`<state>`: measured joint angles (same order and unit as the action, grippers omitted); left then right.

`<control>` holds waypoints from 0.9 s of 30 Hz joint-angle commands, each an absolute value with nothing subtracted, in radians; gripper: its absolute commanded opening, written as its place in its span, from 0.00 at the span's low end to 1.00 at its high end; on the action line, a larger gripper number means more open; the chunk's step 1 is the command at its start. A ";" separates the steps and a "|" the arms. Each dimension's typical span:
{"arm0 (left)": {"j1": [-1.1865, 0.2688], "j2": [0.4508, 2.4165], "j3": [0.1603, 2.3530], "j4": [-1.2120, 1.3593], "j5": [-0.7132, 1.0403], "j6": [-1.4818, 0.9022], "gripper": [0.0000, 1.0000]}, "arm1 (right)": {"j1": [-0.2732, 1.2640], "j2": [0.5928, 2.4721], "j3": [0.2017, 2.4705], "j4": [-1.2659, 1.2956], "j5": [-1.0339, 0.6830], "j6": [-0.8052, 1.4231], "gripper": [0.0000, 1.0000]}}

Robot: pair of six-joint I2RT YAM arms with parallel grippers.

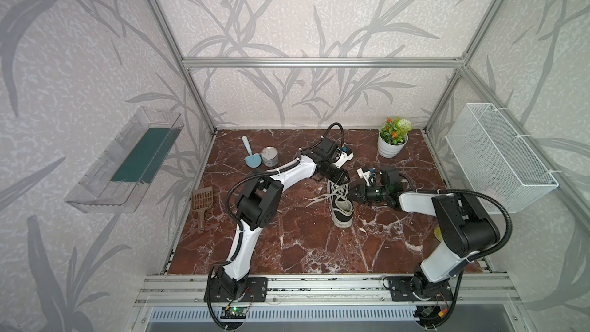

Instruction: Tie the shoes

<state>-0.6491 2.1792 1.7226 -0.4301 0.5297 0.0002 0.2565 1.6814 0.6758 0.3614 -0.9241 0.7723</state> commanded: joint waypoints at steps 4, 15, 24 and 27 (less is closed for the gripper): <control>-0.657 2.207 1.764 -0.473 0.554 0.000 0.47 | 0.261 1.686 0.667 0.365 -0.927 0.756 0.00; -0.661 2.221 1.776 -0.473 0.598 0.001 0.28 | 0.261 1.689 0.668 0.373 -0.923 0.762 0.00; -0.662 2.184 1.758 -0.423 0.604 0.007 0.00 | 0.259 1.658 0.661 0.361 -0.920 0.759 0.00; -0.658 2.165 1.759 -0.423 0.600 0.012 0.00 | 0.259 1.642 0.656 0.359 -0.916 0.765 0.00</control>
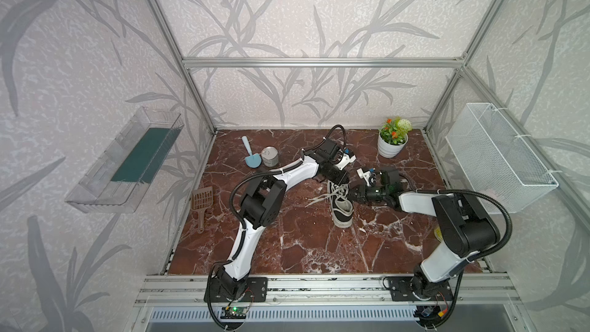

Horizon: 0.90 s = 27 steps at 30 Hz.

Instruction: Tie the shoes

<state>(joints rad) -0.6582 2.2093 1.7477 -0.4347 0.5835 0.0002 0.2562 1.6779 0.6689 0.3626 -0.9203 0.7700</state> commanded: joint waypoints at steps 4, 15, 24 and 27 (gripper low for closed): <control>-0.654 2.138 1.745 -0.419 0.592 0.012 0.00 | 0.252 1.629 0.655 0.350 -0.898 0.770 0.00; -0.649 2.077 1.685 -0.409 0.569 0.023 0.00 | 0.231 1.598 0.641 0.332 -0.888 0.772 0.00; -0.640 2.045 1.642 -0.394 0.557 0.027 0.00 | 0.225 1.590 0.630 0.313 -0.879 0.760 0.00; -0.636 2.036 1.629 -0.373 0.558 0.018 0.00 | 0.225 1.589 0.630 0.301 -0.878 0.753 0.00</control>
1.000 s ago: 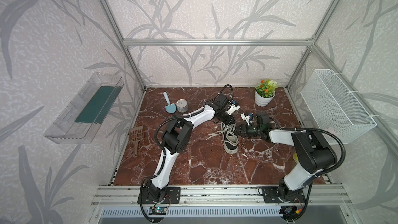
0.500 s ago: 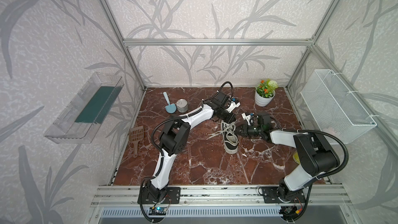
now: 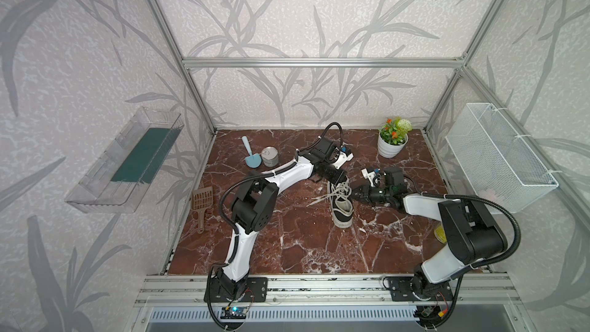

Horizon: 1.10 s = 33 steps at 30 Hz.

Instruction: Tie the shoes

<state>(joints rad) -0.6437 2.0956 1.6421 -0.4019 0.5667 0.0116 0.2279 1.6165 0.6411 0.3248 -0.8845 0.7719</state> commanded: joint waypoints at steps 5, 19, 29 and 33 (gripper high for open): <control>-0.635 2.043 1.631 -0.360 0.563 0.006 0.00 | 0.224 1.586 0.633 0.285 -0.886 0.742 0.00; -0.635 2.148 1.706 -0.401 0.684 -0.026 0.37 | 0.224 1.614 0.678 0.265 -0.906 0.727 0.00; -0.635 2.227 1.803 -0.471 0.665 -0.008 0.51 | 0.225 1.621 0.686 0.264 -0.914 0.726 0.00; -0.636 2.257 1.847 -0.523 0.643 0.020 0.52 | 0.225 1.621 0.673 0.260 -0.912 0.718 0.00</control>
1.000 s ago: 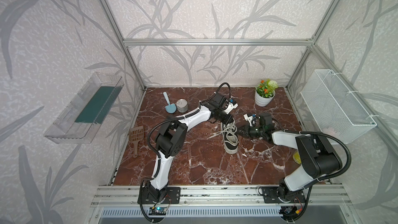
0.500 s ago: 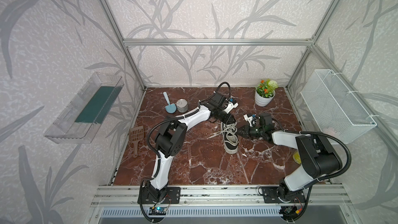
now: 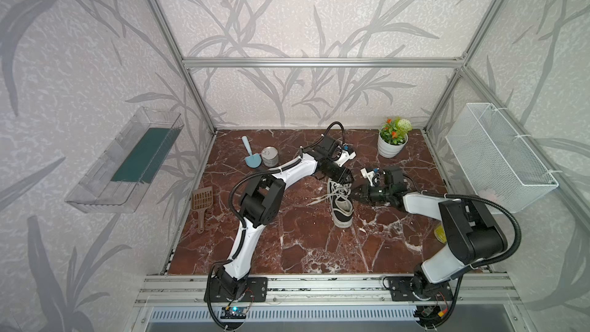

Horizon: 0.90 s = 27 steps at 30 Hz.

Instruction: Tie the shoes

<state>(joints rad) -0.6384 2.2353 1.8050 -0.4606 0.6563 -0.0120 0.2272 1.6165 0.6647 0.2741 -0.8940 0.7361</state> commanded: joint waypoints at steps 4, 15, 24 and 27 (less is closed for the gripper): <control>-0.640 2.270 1.864 -0.551 0.620 0.046 0.53 | 0.226 1.623 0.650 0.266 -0.894 0.726 0.00; -0.658 2.270 1.868 -0.563 0.583 0.086 0.56 | 0.227 1.672 0.612 0.283 -0.877 0.711 0.00; -0.676 2.288 1.916 -0.613 0.632 0.146 0.62 | 0.227 1.697 0.608 0.321 -0.881 0.715 0.00; -0.675 2.313 1.962 -0.663 0.653 0.174 0.62 | 0.227 1.698 0.607 0.323 -0.884 0.717 0.00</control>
<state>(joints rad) -0.6720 2.2803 1.9156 -0.5949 0.6147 0.1211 0.2276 1.6825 0.6235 0.3107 -0.8925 0.7284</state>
